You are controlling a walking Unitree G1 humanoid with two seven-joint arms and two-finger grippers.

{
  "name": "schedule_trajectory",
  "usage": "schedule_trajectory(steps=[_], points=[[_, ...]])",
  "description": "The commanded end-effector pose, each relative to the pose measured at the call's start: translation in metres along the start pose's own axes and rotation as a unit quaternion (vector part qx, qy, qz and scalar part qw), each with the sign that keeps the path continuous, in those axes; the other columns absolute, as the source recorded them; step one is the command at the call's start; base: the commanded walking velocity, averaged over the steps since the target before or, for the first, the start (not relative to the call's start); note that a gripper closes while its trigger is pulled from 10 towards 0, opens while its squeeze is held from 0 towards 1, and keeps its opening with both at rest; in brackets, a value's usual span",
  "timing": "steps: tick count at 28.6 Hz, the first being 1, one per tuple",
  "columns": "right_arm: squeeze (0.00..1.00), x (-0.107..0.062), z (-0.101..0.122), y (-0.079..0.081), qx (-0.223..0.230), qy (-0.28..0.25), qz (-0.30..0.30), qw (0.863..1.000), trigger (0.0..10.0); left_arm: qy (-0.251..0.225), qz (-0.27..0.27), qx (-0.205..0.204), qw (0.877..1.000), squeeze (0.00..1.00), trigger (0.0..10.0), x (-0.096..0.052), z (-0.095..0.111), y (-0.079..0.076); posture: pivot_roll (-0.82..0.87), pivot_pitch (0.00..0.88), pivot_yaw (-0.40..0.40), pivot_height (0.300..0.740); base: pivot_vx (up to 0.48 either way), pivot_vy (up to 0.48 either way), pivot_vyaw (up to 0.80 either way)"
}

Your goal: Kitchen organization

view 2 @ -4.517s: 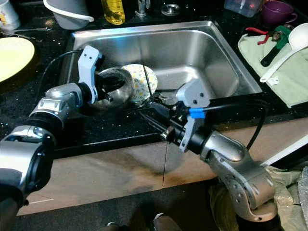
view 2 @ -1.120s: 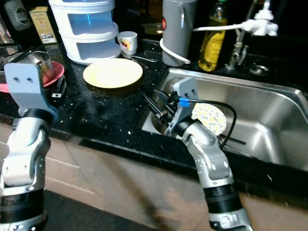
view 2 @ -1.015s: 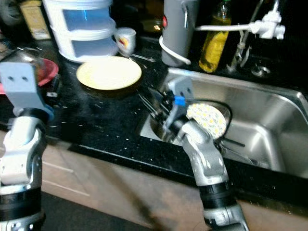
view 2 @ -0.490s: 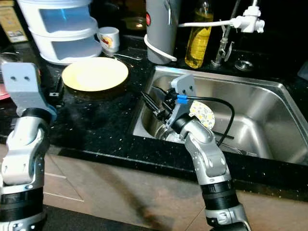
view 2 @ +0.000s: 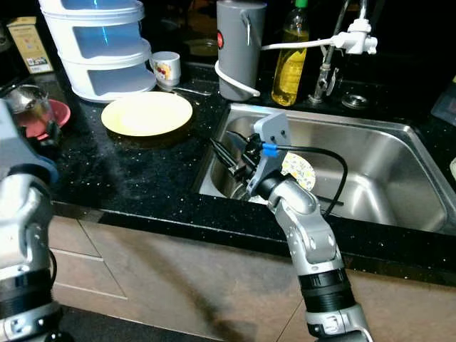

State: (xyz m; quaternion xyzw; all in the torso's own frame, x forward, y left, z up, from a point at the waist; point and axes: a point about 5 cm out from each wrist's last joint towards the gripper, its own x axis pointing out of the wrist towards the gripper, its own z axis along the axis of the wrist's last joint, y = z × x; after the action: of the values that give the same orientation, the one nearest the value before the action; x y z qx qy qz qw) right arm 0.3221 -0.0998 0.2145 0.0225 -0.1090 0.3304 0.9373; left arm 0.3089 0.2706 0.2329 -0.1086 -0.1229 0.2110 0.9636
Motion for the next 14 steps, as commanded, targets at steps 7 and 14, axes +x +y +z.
schedule_trajectory(steps=[7,14], points=[[0.00,0.000,0.001,-0.005,-0.005,0.003,-0.013,1.000,10.0,0.059,0.022,-0.209,0.976,0.00,10.0,0.024,-0.016,0.017,0.09,0.059,-0.065,0.740,0.000,0.000,0.00],[0.00,-0.003,0.002,-0.006,-0.004,0.005,-0.015,1.000,10.0,0.060,0.016,-0.289,0.955,0.00,10.0,0.043,-0.015,0.020,0.07,0.070,-0.067,0.740,0.000,0.000,0.00]])
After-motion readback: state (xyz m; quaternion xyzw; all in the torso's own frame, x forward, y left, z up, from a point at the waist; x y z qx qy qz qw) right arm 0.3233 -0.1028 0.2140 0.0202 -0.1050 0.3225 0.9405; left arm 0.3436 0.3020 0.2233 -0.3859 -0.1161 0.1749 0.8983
